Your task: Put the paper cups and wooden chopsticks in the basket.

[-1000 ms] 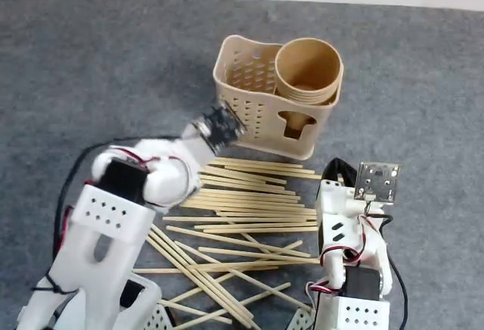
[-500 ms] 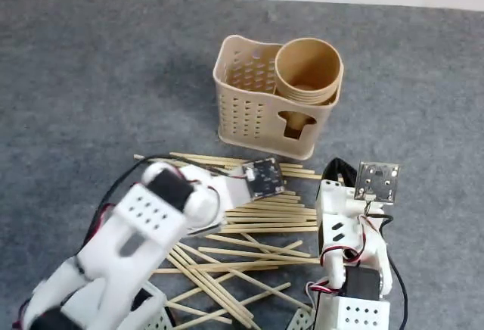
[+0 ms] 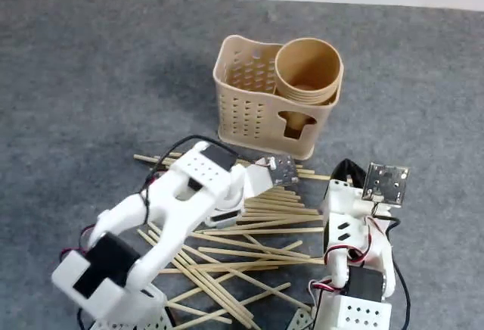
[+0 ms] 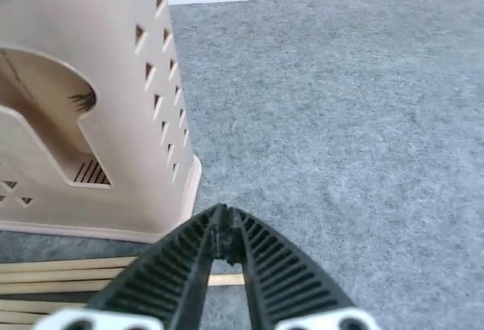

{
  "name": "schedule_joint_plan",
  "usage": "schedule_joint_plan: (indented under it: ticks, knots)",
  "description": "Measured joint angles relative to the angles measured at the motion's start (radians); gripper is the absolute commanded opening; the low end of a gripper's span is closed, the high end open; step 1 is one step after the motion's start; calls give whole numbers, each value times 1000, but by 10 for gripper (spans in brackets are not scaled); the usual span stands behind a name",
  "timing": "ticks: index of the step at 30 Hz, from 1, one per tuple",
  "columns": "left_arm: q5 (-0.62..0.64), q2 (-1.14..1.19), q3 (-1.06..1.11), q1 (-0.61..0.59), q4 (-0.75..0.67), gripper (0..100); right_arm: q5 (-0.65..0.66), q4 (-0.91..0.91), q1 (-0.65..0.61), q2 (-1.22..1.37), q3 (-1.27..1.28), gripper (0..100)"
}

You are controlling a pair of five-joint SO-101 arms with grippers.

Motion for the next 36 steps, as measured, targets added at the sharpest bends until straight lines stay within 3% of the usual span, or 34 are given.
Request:
schedule_joint_plan:
  ticks: [12,25,36]
  knots:
    - [-5,92,-66,3,-6,6,0,-2,0,0,0,9]
    - [-2,-57,-63,0,180,5,0,-2,0,0,0,9]
    - [-37,-213,-60,-155,288,5,0,-2,0,0,0,9]
